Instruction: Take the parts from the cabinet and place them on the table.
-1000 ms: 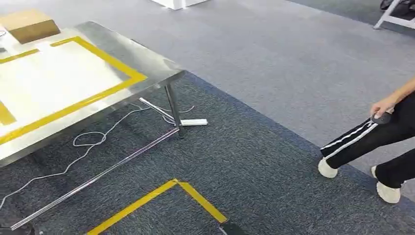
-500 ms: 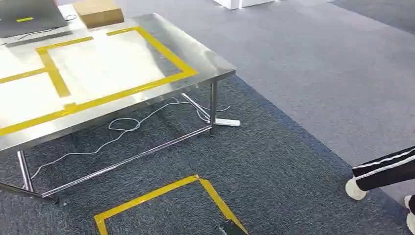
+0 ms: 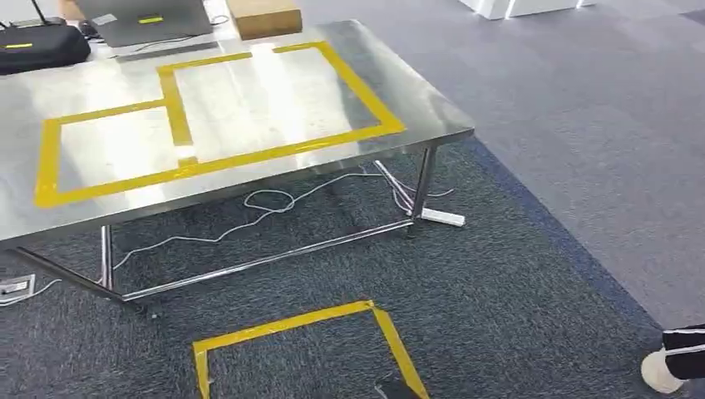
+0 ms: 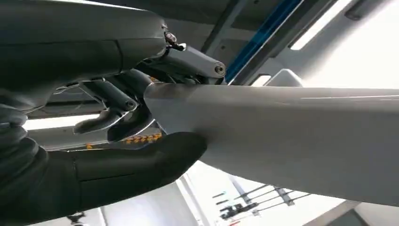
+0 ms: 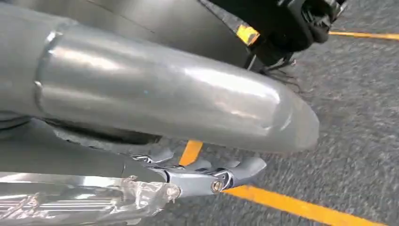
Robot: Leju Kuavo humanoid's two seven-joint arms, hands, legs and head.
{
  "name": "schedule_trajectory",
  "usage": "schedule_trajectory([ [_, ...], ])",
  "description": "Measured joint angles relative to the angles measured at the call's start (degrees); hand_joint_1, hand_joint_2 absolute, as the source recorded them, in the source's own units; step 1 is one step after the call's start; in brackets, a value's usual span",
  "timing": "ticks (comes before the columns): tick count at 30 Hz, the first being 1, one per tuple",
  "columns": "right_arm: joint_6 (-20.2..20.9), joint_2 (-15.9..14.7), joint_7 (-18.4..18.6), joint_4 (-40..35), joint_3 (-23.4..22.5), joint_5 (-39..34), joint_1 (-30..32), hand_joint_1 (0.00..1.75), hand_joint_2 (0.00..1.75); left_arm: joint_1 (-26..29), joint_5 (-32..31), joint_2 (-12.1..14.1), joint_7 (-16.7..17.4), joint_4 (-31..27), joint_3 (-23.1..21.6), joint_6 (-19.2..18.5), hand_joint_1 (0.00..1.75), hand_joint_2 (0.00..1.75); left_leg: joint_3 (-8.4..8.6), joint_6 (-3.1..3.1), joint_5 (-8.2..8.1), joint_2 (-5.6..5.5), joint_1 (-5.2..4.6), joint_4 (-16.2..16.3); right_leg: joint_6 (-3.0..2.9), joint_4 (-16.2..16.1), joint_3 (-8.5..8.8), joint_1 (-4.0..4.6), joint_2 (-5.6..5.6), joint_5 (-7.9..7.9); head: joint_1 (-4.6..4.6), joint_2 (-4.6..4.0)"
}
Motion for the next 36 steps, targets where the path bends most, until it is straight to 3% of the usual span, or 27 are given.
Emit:
schedule_trajectory([
  [2, -0.02, 0.02, -0.04, 0.0, 0.0, 0.0, -0.03, 0.0, 0.0, 0.0, 0.0, 0.2, 0.02, 0.0, -0.02, -0.02, 1.75, 1.75, -1.81, -0.07, -2.71, 6.89, -0.63, 3.56, -0.79, -0.32, 0.12, 0.14, -1.51, 0.22, -0.24, 0.0],
  [3, -0.02, 0.02, -0.07, 0.0, 0.0, -0.02, 0.06, 0.0, 0.0, -0.3, 0.0, 0.2, 0.02, 0.0, -0.13, -0.02, 1.75, 1.75, -3.95, -0.27, -5.09, 8.23, -0.67, 8.02, -1.02, -0.33, 0.01, 0.31, -2.43, 0.18, -0.28, 0.0],
  [4, -0.02, 0.02, -0.07, 0.0, 0.0, -0.04, 0.17, 0.0, 0.0, -0.24, 0.0, 0.17, 0.02, 0.0, -0.22, -0.02, 1.75, 1.75, -6.23, -0.37, -7.15, 8.77, -0.61, 12.89, -1.16, -0.33, -0.07, 0.44, -3.29, 0.15, -0.26, 0.0],
  [5, -0.02, 0.0, -0.11, 0.0, 0.0, -0.18, 0.27, 0.0, 0.0, -0.19, 0.0, 0.07, 0.04, 0.0, -0.37, -0.02, 1.75, 1.75, -8.03, -0.45, -8.51, 8.9, -0.58, 16.77, -1.28, -0.32, -0.19, 0.52, -3.57, 0.07, -0.24, 0.0],
  [6, -0.02, 0.0, -0.2, 0.0, 0.0, -0.31, 0.28, 0.0, 0.0, -0.12, 0.0, 0.02, 0.11, 0.0, -0.46, -0.02, 1.75, 1.75, -8.6, -0.51, -8.52, 8.92, -0.58, 18.04, -1.3, -0.32, -0.24, 0.54, -4.25, 0.05, -0.26, 0.0],
  [7, 0.0, 0.0, -0.35, 0.0, 0.0, -0.48, 0.25, 0.0, 0.0, 0.07, 0.0, 0.04, 0.22, 0.0, -0.55, -0.02, 1.75, 1.75, -7.75, -0.55, -7.25, 8.94, -0.56, 16.78, -1.29, -0.32, -0.25, 0.57, -4.75, 0.05, -0.26, 0.0],
  [8, 0.11, 0.0, -0.44, 0.0, 0.0, -0.94, 0.19, 0.0, 0.0, 0.25, 0.0, 0.07, 0.44, -0.02, -0.63, -0.02, 1.75, 1.75, -5.64, -0.56, -5.15, 8.98, -0.53, 13.21, -1.27, -0.32, -0.24, 0.57, -5.12, 0.03, -0.24, 0.0],
  [10, 0.33, 0.0, -0.7, 0.0, -0.02, -1.47, 0.13, 0.0, 0.0, 0.48, 0.0, 0.09, 0.68, -0.15, -0.68, 0.07, 1.75, 1.75, 0.5, -0.58, -1.24, 9.85, -0.4, 3.06, -1.04, -0.29, -0.03, 0.57, -5.62, -0.04, -0.28, 0.0],
  [11, 0.37, -0.04, -0.79, 0.0, -0.04, -1.55, 0.12, 0.0, 0.0, 0.38, 0.0, 0.04, 0.77, -0.15, -0.74, 0.07, 1.75, 1.75, 1.92, -0.62, -2.09, 10.61, -0.64, 0.35, -0.65, -0.01, -0.2, 1.16, -5.7, -0.28, -0.35, 0.0],
  [12, 0.39, -0.07, -0.81, 0.0, -0.07, -1.62, 0.06, 0.0, 0.0, 0.51, 0.02, 0.07, 0.87, -0.28, -0.85, 0.09, 1.75, 1.75, 1.78, 0.07, -1.92, 10.16, -0.65, 0.28, -0.41, -0.02, -0.29, 1.28, -5.76, -0.29, -0.2, 0.0],
  [13, 0.44, -0.07, -0.85, 0.0, -0.09, -1.71, 0.07, 0.0, 0.0, 0.72, 0.02, 0.07, 0.98, -0.31, -0.96, 0.11, 1.75, 1.75, 1.77, -0.03, -1.72, 10.16, -0.46, 0.07, -0.69, 0.06, -0.52, 1.37, -5.74, -0.45, -0.09, 0.0],
  [14, 0.46, -0.07, -0.87, 0.0, -0.09, -1.77, 0.11, 0.0, 0.0, 0.73, 0.02, 0.07, 1.01, -0.31, -1.09, 0.11, 1.75, 1.75, 1.78, -0.12, -1.79, 10.15, -0.55, 0.08, -2.11, -0.06, -0.81, 1.41, -5.72, -0.79, -0.07, 0.0],
  [15, 0.55, -0.07, -0.85, 0.0, -0.11, -1.81, 0.12, 0.0, 0.0, 0.73, 0.04, 0.07, 1.03, -0.35, -1.12, 0.13, 1.75, 1.75, 1.83, -0.03, -1.84, 10.14, -0.69, 0.08, -2.73, -0.15, -0.76, 1.41, -5.71, -0.64, 0.0, 0.0],
  [16, 0.61, -0.07, -0.87, 0.0, -0.15, -1.84, 0.08, 0.0, 0.0, 0.73, 0.11, 0.07, 1.03, -0.42, -1.16, 0.18, 1.75, 1.75, 1.82, 0.13, -1.84, 10.14, -0.78, 0.08, -2.49, -0.29, -0.7, 1.37, -5.71, -0.49, -0.04, 0.0],
  [18, 0.83, -0.07, -0.87, 0.0, -0.17, -1.88, 0.1, 0.0, 0.0, 0.66, 0.39, 0.07, 0.83, -0.42, -1.33, 0.09, 1.75, 1.75, 1.81, 0.54, -1.84, 10.15, -0.91, 0.1, -1.41, -0.72, -0.57, 1.26, -5.68, 0.16, -0.07, 0.0],
  [23, 0.89, -0.07, -0.85, 0.0, -0.17, -1.94, 0.1, 0.0, 0.0, 0.59, 0.61, 0.07, 0.51, -0.42, -1.44, 0.02, 1.75, 1.75, 1.79, 0.56, -1.82, 10.15, -0.92, 0.1, -1.13, -0.83, -0.53, 1.2, -5.66, 0.16, -0.02, 0.0],
  [26, 1.09, -0.07, -0.85, 0.0, -0.2, -2.01, 0.11, 0.0, 0.0, -0.03, 1.73, 0.02, -0.04, -0.42, -2.23, -0.2, 1.75, 1.75, 1.72, 0.75, -1.74, 10.15, -0.92, 0.14, -0.56, -1.05, -0.5, 1.15, -5.65, 0.37, -0.02, 0.0],
  [27, 1.29, -0.07, -0.87, 0.0, -0.2, -2.23, 0.06, 0.0, 0.0, -1.19, 3.67, 0.02, 0.24, -0.42, -5.88, -0.28, 1.75, 1.75, 1.67, 0.81, -1.73, 10.16, -1.03, 0.17, 0.04, -1.11, -0.47, 0.98, -5.59, 0.56, -0.04, 0.0],
  [29, 1.31, -0.07, -0.92, 0.0, -0.22, -2.38, 0.1, 0.0, 0.0, -1.65, 4.8, 0.07, 0.39, -0.42, -7.28, -0.26, 1.75, 1.75, 1.56, 1.01, -1.6, 10.21, -1.06, 0.18, 0.3, -1.11, -0.1, 0.95, -5.46, 0.73, -0.04, 0.0],
  [36, 1.7, -0.07, -0.85, 0.0, -0.22, -2.73, 0.02, 0.0, 0.0, -6.39, 14.08, -0.48, 1.42, -0.35, -18.04, -1.22, 1.75, 1.75, 1.45, 1.21, -1.43, 10.17, -1.05, 0.18, 0.56, -1.07, -0.79, 0.98, -5.58, 0.71, -0.04, 0.0],
])
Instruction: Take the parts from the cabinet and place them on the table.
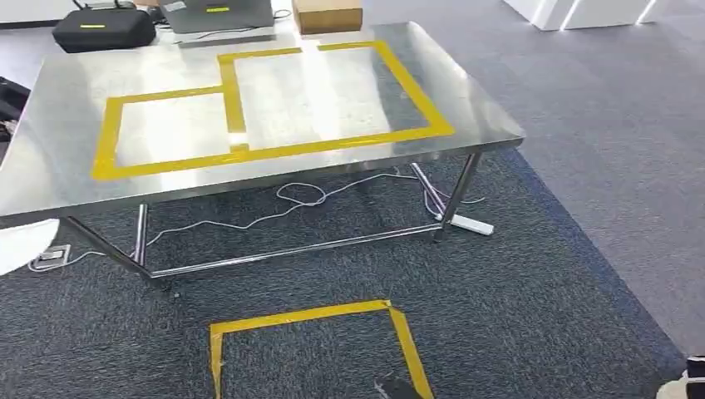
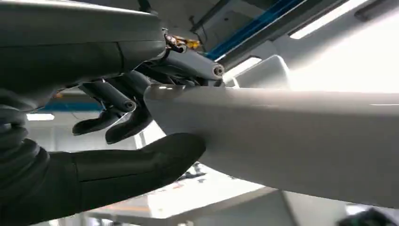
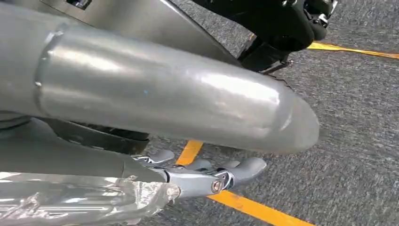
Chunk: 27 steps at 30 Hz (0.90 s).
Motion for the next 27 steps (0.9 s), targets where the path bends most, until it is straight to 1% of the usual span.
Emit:
schedule_trajectory([
  [2, 0.02, 0.0, 0.0, 0.0, 0.0, -0.02, 0.01, 0.0, 0.0, -1.21, 0.35, -0.13, 0.7, 0.07, -3.47, -0.13, 1.75, 1.75, -0.05, -0.04, 0.11, 0.02, 0.0, 0.0, -0.04, 0.14, 0.49, 0.0, 0.1, 0.2, 0.0, 0.0],
  [4, 0.02, 0.0, 0.0, 0.0, 0.0, -0.04, 0.04, 0.0, 0.0, -1.78, 0.5, -0.13, 0.83, 0.09, -5.11, -0.24, 1.75, 1.75, -0.12, -0.1, 0.21, 0.17, 0.0, 0.0, -0.07, 0.15, 0.32, 0.0, 0.33, 0.35, 0.0, 0.0],
  [9, 0.02, 0.0, 0.02, 0.0, 0.0, -0.11, 0.07, 0.0, 0.0, -2.24, 0.76, -0.09, 1.07, 0.09, -6.86, -0.2, 1.75, 1.75, -0.12, -0.09, 0.22, 0.22, 0.0, 0.0, -0.08, 0.15, 0.28, 0.0, 0.33, 0.34, 0.0, 0.0],
  [11, 0.02, 0.0, 0.02, 0.0, 0.0, -0.15, 0.08, 0.0, 0.0, -2.29, 2.26, -0.09, 0.74, 0.09, -7.44, -0.41, 1.75, 1.75, -0.12, -0.09, 0.23, 0.22, 0.0, 0.0, -0.09, 0.15, 0.23, 0.0, 0.33, 0.33, -0.02, 0.0],
  [13, 0.09, 0.0, 0.0, 0.0, 0.0, -0.18, 0.09, 0.0, 0.0, -3.33, 4.92, -0.31, -0.49, 0.15, -8.28, -1.88, 1.75, 1.75, -0.12, -0.08, 0.23, 0.19, 0.0, 0.0, -0.09, 0.14, -0.36, 0.0, 0.28, 0.29, 0.0, 0.0],
  [15, 0.2, 0.0, -0.02, 0.0, 0.0, -0.22, 0.01, 0.0, 0.0, -5.24, 7.75, -0.89, -1.05, 0.46, -10.21, -3.82, 1.75, 1.75, -0.18, -0.05, 0.24, 0.11, 0.0, 0.0, -0.07, 0.13, -0.35, 0.0, 0.1, 0.24, 0.02, 0.0],
  [19, 0.48, 0.0, -0.11, 0.0, 0.0, -0.5, -0.03, 0.0, 0.0, -10.55, 12.99, -2.8, -1.12, 1.97, -15.23, -7.94, 1.75, 1.75, -0.28, 0.03, 0.35, 0.07, -0.02, 0.0, -0.03, 0.14, -0.33, -0.02, 0.1, 0.39, 0.0, 0.0],
  [20, 0.52, 0.0, -0.13, 0.0, 0.0, -0.66, -0.04, 0.0, 0.0, -11.65, 14.45, -3.34, -1.03, 2.34, -16.63, -9.01, 1.75, 1.75, -0.32, 0.07, 0.39, 0.07, -0.03, 0.0, -0.02, 0.14, 0.2, -0.02, 0.11, 0.49, 0.0, 0.0],
  [22, 0.55, 0.0, -0.26, 0.0, 0.0, -0.77, -0.02, 0.0, 0.0, -13.66, 17.33, -4.43, -0.92, 3.28, -18.91, -11.14, 1.75, 1.75, -0.37, 0.15, 0.51, 0.12, -0.05, 0.01, 0.11, 0.14, 0.1, -0.04, 0.2, 0.64, 0.0, 0.0],
  [27, 0.72, 0.0, -0.33, 0.0, 0.02, -1.05, -0.04, 0.0, 0.0, -17.73, 19.54, -7.15, -0.26, 5.53, -23.49, -12.83, 1.75, 1.75, -0.39, 0.17, 0.52, 0.12, -0.06, 0.02, 0.11, 0.14, 0.08, -0.06, 0.19, 0.64, 0.0, 0.0],
])
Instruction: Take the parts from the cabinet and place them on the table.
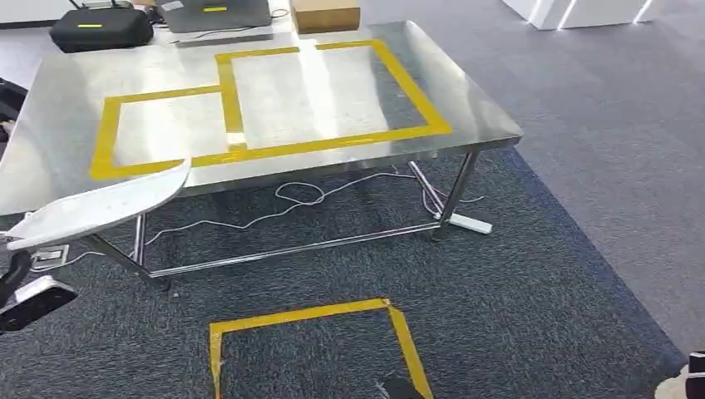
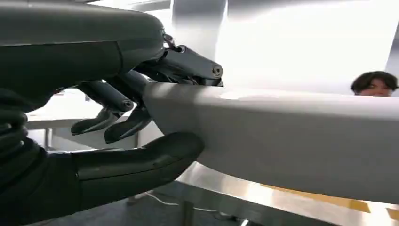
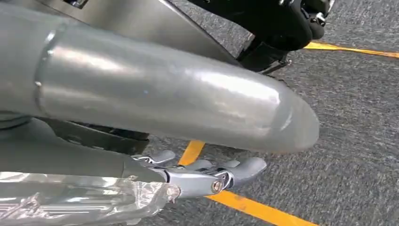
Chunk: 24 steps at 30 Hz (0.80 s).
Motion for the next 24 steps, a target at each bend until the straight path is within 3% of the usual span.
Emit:
schedule_trajectory([
  [9, 0.07, -0.02, -0.22, 0.0, 0.0, -0.15, 0.04, 0.0, 0.0, -3.14, 1.81, -3.43, 0.96, 3.43, -4.11, -1.0, 1.75, 1.75, -0.03, 0.03, 0.03, 0.03, 0.0, 0.0, 0.01, 0.0, -0.07, 0.01, 0.08, 0.01, 0.0, 0.0],
  [24, 0.24, -0.04, -0.22, 0.0, 0.04, -0.5, 0.04, 0.0, 0.0, -4.9, 5.0, -5.4, 2.05, 5.94, -5.66, -3.17, 1.75, 1.75, -0.08, 0.03, 0.03, 0.03, 0.0, 0.0, 0.01, 0.0, -0.1, 0.01, 0.07, 0.01, 0.0, 0.0],
])
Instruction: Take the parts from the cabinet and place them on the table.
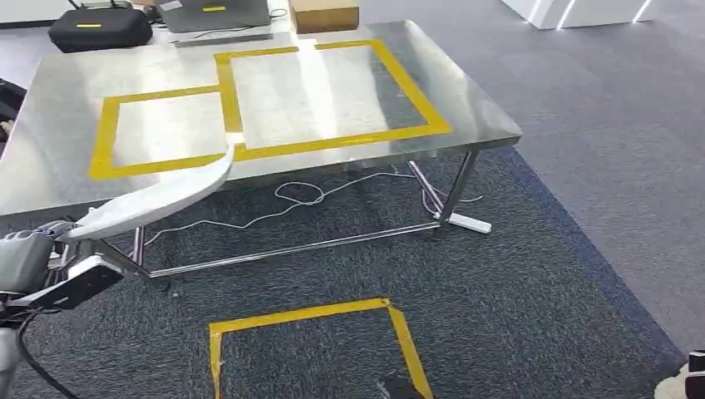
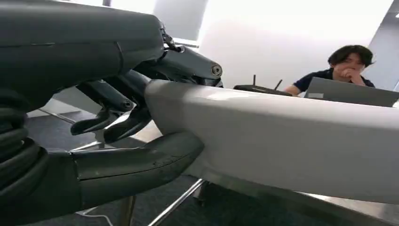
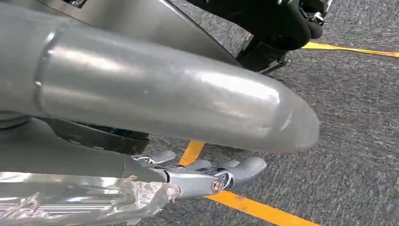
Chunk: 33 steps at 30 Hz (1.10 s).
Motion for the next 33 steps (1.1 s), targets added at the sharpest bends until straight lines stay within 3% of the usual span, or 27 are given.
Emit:
schedule_trajectory([
  [14, 0.04, -0.02, 0.04, 0.0, 0.04, 0.42, -0.01, 0.0, 0.0, -0.53, -0.02, 0.02, 0.96, 0.83, -0.15, -0.7, 1.75, 1.75, -0.04, 0.01, -0.01, 0.0, -0.01, 0.01, 0.01, -0.01, -0.01, -0.01, 0.0, 0.0, 0.0, 0.0],
  [19, 0.04, -0.02, 0.11, 0.0, 0.07, 0.74, -0.06, 0.0, 0.0, -0.61, -0.02, 0.04, 1.62, 1.29, -0.11, -0.7, 1.75, 1.75, -0.21, 0.85, -0.3, 0.0, -0.53, 0.18, 0.57, -0.16, -0.04, -0.53, -0.11, 0.07, -0.02, 0.0],
  [21, 0.04, -0.02, 0.13, 0.0, 0.09, 0.88, -0.09, 0.0, 0.0, -0.67, -0.04, 0.09, 2.01, 1.4, -0.04, -0.61, 1.75, 1.75, -0.41, 1.32, -0.16, -0.03, -0.66, -0.31, 1.17, 0.5, 0.05, -0.63, -0.15, 0.76, -0.02, 0.0],
  [22, 0.04, -0.02, 0.15, 0.0, 0.09, 0.87, -0.18, 0.0, 0.0, -0.8, -0.18, 0.11, 2.1, 1.46, -0.02, -0.55, 1.75, 1.75, -0.21, 2.02, -0.93, -0.28, -0.4, -0.62, 1.48, 0.69, 0.14, -0.71, -0.21, 0.75, 0.04, 0.0],
  [23, -0.02, -0.02, 0.2, 0.0, 0.09, 0.9, -0.21, 0.0, 0.0, -0.85, -0.33, 0.07, 2.23, 1.49, 0.0, -0.48, 1.75, 1.75, 0.46, 2.4, -1.08, -0.57, -0.15, -0.79, 1.76, 1.76, -1.29, -0.73, 0.14, 0.25, 0.02, 0.02],
  [24, 0.0, -0.02, 0.13, 0.0, 0.11, 0.9, -0.25, 0.0, 0.0, -1.1, -0.44, 0.09, 2.25, 1.53, 0.04, -0.37, 1.75, 1.75, 0.82, 2.73, -1.36, -0.64, -0.04, -0.79, 1.76, 3.82, -2.2, -0.76, 1.21, -0.66, 0.2, 0.0],
  [25, -0.02, -0.02, 0.13, 0.02, 0.11, 0.9, -0.31, 0.0, 0.0, -1.24, -0.55, 0.09, 2.36, 1.62, 0.04, -0.33, 1.75, 1.75, 1.05, 2.84, -1.45, -0.7, -0.03, -0.78, 1.9, 7.34, -4.17, -0.88, 1.8, -2.1, 0.33, 0.0],
  [27, -0.15, -0.2, 0.13, 0.04, 0.11, 0.9, -0.51, 0.0, 0.0, -1.19, -0.66, 0.07, 2.4, 1.77, 0.02, -0.33, 1.75, 1.75, 1.46, 2.73, -1.83, -0.94, -0.03, -0.71, 2.32, 16.45, -9.69, -0.88, 2.33, -5.44, 0.37, 0.0],
  [28, -0.26, -0.37, 0.13, 0.09, 0.11, 0.9, -0.49, 0.0, 0.0, -1.07, -0.68, 0.0, 2.4, 1.97, 0.02, -0.33, 1.75, 1.75, 1.79, 2.61, -2.13, -1.14, 0.01, -0.71, 2.45, 18.93, -11.59, -0.93, 2.4, -5.77, 0.35, 0.0],
  [29, -0.26, -0.48, 0.33, 0.11, 0.11, 0.87, -0.3, 0.0, 0.0, -1.0, -0.68, -0.02, 2.4, 2.1, 0.0, -0.33, 1.75, 1.75, 2.21, 2.36, -2.43, -1.4, 0.13, -0.69, 2.47, 18.75, -12.14, -0.99, 2.42, -4.97, 0.35, 0.0],
  [31, -0.26, -0.61, 0.33, 0.15, 0.11, 0.87, 0.1, 0.0, 0.0, -0.91, -0.68, -0.02, 2.45, 2.27, 0.0, -0.33, 1.75, 1.75, 3.6, 1.55, -3.24, -1.82, 0.63, -0.63, 2.74, 12.17, -9.83, -1.36, 2.43, -0.95, 0.33, 0.0],
  [33, -0.26, -0.63, 0.31, 0.15, 0.11, 0.87, 0.24, 0.0, 0.0, -1.0, -0.68, -0.02, 2.49, 2.32, 0.0, -0.31, 1.75, 1.75, 4.81, 0.22, -4.58, -1.94, 0.87, -0.53, 4.18, 2.63, -6.35, -2.52, 2.85, 5.24, 0.44, 0.0],
])
